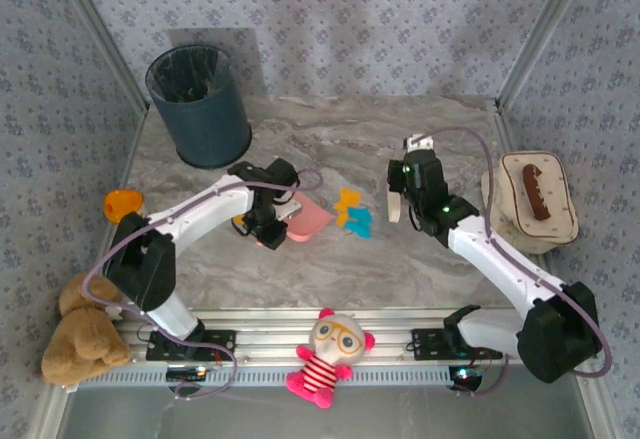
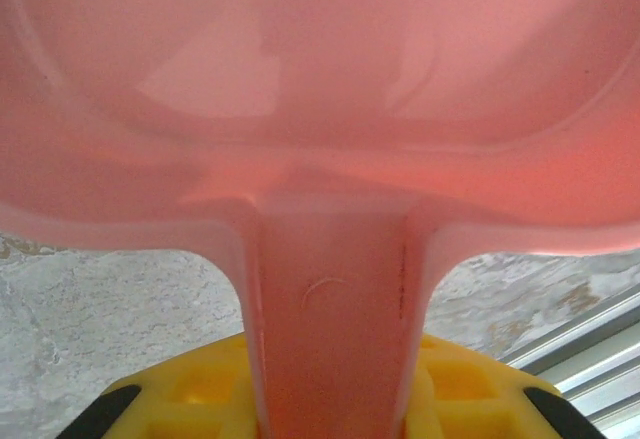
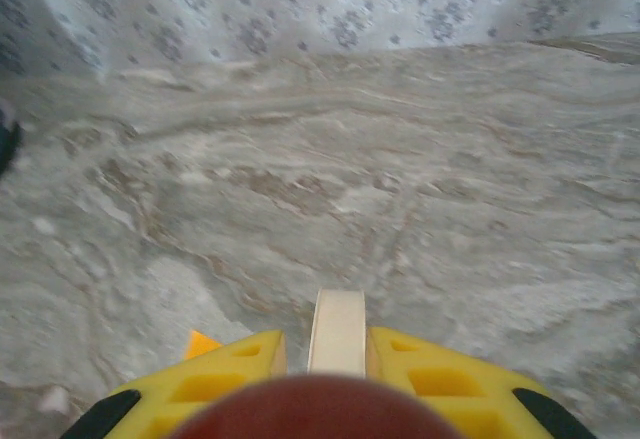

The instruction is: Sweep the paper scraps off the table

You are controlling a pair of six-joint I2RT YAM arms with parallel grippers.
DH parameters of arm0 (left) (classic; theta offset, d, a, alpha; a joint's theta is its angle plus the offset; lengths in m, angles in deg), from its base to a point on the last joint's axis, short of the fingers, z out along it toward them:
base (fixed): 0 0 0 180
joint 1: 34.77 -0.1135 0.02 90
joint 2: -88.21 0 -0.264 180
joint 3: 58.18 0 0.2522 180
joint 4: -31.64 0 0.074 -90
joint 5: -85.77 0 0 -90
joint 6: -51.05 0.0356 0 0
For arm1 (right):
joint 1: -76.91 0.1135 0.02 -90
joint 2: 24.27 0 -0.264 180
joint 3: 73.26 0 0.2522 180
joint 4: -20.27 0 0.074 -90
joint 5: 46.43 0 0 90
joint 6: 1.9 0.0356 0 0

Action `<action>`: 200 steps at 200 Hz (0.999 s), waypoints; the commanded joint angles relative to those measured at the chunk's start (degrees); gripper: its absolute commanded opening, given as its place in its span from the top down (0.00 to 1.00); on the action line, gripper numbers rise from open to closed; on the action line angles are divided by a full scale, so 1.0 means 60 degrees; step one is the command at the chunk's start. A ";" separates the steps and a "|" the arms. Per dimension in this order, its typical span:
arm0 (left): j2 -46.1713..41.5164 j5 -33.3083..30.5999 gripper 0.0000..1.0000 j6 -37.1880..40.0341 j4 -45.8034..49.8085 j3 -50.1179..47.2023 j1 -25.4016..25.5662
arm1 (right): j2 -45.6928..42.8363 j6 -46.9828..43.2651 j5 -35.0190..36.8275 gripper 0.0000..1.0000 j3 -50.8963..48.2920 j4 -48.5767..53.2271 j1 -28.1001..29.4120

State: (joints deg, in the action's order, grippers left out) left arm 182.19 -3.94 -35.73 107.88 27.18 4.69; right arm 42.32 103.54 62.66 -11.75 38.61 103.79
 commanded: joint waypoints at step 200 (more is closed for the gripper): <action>0.1776 0.0051 1.00 0.1580 0.1156 0.1189 0.0885 | 0.1210 -0.1785 0.0279 1.00 -0.0591 -0.1388 0.1509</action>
State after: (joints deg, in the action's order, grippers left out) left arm 191.57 -5.10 -27.62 112.38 32.18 9.34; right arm 47.06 92.96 65.24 -17.08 31.51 111.24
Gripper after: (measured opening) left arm 0.251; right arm 0.252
